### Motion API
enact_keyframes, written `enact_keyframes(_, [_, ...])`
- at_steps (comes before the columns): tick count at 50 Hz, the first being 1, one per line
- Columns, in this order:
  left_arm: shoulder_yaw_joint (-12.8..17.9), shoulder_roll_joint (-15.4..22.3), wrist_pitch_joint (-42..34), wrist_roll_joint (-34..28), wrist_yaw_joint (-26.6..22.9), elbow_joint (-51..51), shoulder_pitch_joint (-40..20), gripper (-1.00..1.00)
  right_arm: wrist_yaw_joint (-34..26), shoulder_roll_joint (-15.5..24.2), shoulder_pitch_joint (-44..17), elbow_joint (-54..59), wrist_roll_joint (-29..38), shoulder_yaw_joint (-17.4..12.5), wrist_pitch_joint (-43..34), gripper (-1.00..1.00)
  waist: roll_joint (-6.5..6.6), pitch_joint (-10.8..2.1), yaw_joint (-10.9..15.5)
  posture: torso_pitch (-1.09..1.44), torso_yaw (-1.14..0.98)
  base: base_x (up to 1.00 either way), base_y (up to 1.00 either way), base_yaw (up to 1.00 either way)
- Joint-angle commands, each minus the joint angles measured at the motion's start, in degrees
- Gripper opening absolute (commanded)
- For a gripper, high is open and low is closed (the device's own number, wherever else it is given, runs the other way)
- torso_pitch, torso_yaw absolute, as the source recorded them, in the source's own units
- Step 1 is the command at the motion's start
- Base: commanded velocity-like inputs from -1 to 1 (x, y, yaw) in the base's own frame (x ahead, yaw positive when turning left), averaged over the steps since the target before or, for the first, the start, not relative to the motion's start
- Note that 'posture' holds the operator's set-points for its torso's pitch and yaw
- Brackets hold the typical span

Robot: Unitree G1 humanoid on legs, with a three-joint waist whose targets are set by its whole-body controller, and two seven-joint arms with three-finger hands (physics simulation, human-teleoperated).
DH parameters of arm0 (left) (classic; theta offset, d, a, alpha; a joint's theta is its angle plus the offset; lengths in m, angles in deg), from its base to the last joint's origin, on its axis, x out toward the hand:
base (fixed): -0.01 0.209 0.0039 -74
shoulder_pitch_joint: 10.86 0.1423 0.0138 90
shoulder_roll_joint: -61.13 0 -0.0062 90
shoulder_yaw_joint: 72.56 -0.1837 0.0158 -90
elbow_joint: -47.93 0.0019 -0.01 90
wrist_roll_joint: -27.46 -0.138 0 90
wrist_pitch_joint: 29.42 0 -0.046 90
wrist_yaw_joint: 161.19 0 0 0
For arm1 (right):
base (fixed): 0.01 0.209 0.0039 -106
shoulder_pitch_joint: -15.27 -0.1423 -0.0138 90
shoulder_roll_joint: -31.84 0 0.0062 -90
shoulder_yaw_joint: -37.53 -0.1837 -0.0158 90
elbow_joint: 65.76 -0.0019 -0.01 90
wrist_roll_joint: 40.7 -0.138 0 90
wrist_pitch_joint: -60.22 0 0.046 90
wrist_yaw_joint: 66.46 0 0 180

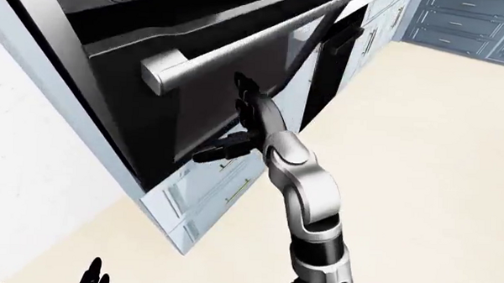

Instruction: Close the oven door.

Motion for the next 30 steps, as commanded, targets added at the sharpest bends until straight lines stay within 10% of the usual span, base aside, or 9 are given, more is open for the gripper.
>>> enact_keyframes(1, [0.22, 0.67, 1.54, 0.32, -0.04, -0.98, -0.42, 1.00, -1.13, -0.69, -3.29, -0.02, 1.84, 0.20, 1.93, 1.00, 0.47, -0.98, -0.09, 0.00, 0.00, 0.00, 0.00, 0.00])
enact_keyframes(30, [0.60, 0.65, 1.28, 1.38, -0.96, -0.95, -0.23, 1.00, -4.49, -12.53, -44.41, 69.82, 9.22, -0.56, 33.52, 1.00, 2.90, -0.16, -0.87, 0.00, 0.00, 0.00, 0.00, 0.00])
